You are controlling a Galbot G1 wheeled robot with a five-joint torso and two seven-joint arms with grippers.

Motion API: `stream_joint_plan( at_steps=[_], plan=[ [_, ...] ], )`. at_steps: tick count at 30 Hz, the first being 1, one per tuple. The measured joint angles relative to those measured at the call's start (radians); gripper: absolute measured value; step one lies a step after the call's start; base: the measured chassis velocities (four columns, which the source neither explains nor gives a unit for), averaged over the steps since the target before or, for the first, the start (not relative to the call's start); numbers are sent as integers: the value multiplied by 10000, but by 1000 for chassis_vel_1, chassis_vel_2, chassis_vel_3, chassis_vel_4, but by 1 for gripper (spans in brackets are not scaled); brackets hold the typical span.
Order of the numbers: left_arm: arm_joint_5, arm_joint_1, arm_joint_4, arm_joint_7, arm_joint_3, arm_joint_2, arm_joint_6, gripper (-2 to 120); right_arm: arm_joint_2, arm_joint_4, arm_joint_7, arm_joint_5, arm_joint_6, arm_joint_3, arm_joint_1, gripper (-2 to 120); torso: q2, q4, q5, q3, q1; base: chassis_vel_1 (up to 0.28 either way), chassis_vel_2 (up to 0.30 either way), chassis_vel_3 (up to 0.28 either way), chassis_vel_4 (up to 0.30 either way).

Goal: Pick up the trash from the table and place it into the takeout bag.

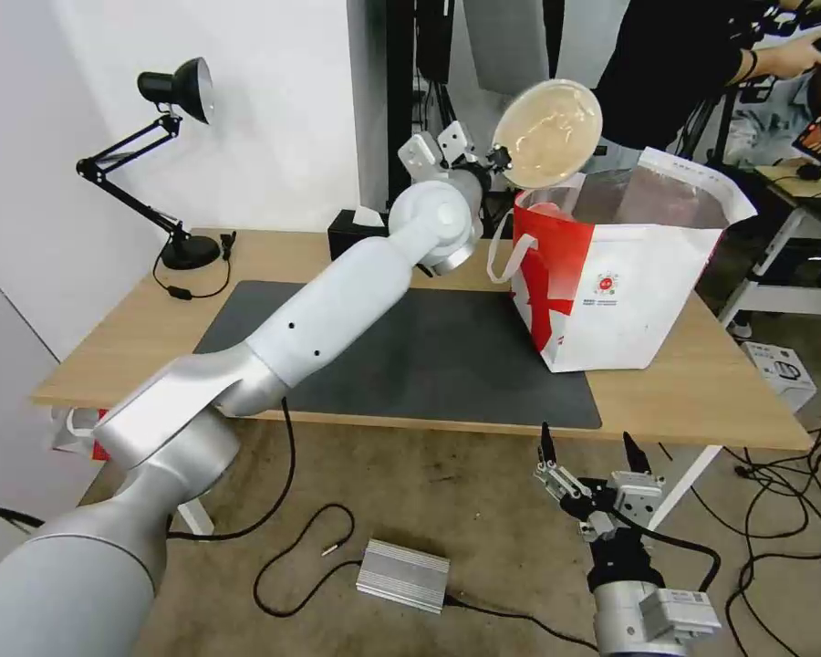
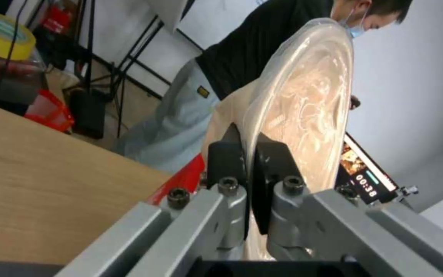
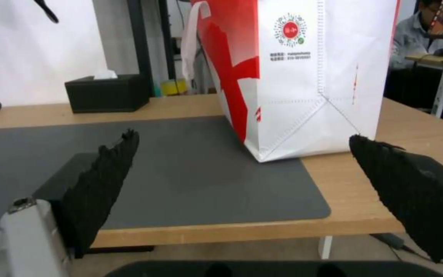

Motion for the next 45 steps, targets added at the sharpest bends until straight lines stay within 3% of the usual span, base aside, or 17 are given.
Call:
stream_joint_plan(
  at_steps=[18,45],
  plan=[
    [397,-203,1564,657,154,-989,77,1,0,0,0,0,0,0,0,100,1,-2,0,0,0,0,0,0,0],
    [872,-3,2215,1000,484,-1168,247,1,0,0,0,0,0,0,0,100,2,-1,0,-1,0,0,0,0,0]
  ],
)
